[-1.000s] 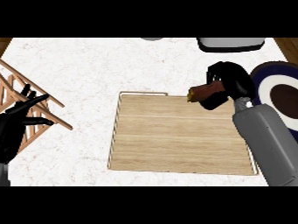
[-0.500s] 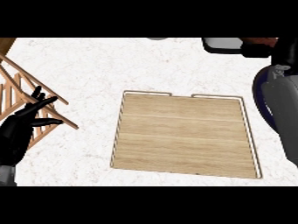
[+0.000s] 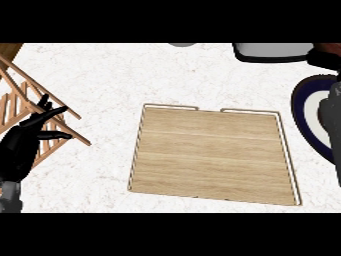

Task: Pick the sweet potato from the tray and place it in the plate

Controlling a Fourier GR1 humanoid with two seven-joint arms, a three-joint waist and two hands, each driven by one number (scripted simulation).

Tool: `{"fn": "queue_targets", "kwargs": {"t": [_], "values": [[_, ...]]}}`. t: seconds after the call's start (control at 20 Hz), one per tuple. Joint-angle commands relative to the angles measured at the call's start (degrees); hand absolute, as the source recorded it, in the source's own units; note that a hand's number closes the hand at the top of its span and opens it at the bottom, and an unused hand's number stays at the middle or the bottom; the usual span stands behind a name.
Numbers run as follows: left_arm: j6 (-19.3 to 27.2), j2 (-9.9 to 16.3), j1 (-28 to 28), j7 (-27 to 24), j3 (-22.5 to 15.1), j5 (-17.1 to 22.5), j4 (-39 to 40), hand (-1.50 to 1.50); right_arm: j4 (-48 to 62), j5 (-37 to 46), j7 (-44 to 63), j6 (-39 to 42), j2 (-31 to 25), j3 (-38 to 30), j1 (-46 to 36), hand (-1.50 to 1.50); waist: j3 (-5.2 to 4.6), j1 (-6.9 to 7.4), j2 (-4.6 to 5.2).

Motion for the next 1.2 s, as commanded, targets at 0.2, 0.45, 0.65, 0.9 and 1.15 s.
{"fn": "queue_targets", "kwargs": {"t": [0.2, 0.45, 0.65, 0.9, 1.15], "values": [[0.10, -2.81, -2.65, 2.37, -1.36, -2.07, 5.79, 0.00, -1.05, -5.35, -3.27, -5.32, -2.75, -6.93, 9.10, 1.50, -0.83, -0.06, 0.86], [-1.16, -3.37, -0.71, -1.25, -0.22, -2.32, 6.96, 0.00, 1.56, -10.97, -8.34, -1.39, -5.08, -9.08, 14.98, 1.50, -0.84, -0.09, 0.89], [0.81, -4.79, -6.14, 2.92, -0.66, -3.22, 8.27, 0.00, 4.35, -20.69, -16.79, 2.82, -5.59, -11.04, 17.35, 1.50, -0.77, -0.83, 1.01], [-1.87, -4.32, -4.70, 1.85, 0.14, -2.57, 8.49, 0.00, 5.67, -30.82, -25.30, 6.36, -4.42, -14.23, 17.26, -1.50, -0.81, -0.14, 0.91], [-2.01, -5.75, -4.05, -1.57, 0.66, -3.68, 11.10, 0.00, 6.00, -33.69, -37.94, 1.46, -6.39, -17.29, 19.89, -1.50, -0.82, -0.42, 1.00]]}}
